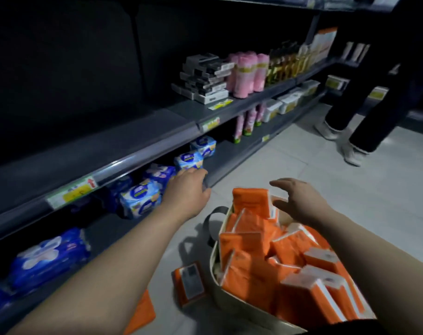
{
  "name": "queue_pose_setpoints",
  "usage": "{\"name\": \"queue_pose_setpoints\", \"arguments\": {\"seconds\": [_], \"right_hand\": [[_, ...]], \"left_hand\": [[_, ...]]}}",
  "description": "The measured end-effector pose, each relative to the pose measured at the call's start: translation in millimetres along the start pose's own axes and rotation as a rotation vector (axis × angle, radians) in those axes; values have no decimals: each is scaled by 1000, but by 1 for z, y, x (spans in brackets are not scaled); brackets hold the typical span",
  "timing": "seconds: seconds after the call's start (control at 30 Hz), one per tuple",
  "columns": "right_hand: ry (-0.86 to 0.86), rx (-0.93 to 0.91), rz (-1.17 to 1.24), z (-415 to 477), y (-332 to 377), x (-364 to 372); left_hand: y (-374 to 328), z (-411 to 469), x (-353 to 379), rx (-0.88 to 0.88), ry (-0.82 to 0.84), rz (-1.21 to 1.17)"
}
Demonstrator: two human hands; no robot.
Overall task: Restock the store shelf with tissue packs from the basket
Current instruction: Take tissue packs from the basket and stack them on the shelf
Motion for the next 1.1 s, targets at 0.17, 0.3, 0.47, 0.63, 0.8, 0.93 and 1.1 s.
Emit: {"name": "queue_pose_setpoints", "arguments": {"seconds": [0.17, 0.3, 0.47, 0.63, 0.8, 0.93, 1.1], "right_hand": [[24, 168, 126, 13, -54, 3], [57, 260, 198, 20, -81, 14], [72, 303, 228, 26, -96, 28], [61, 323, 248, 32, -105, 35], [34, 334, 245, 30, -112, 32], [13, 382, 247, 23, -132, 28], [-45, 484, 304, 16, -163, 29]], "left_hand": [[-34, 42, 60, 90, 193, -52], [-51, 69, 97, 146, 311, -37], [-59, 95, 129, 159, 400, -22], [-58, 107, 148, 142, 445, 7], [-58, 105, 144, 147, 371, 38], [-66, 101, 128, 119, 156, -177], [-84, 92, 115, 157, 35, -386]]}}
Point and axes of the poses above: each hand's wrist, its own z-axis towards the middle knuckle, its own x-axis out of the palm, y = z × x, the point moved 5 cm from there along z, towards the middle knuckle, and after that the axes turned 12 degrees about x, right-handed, at the moved point
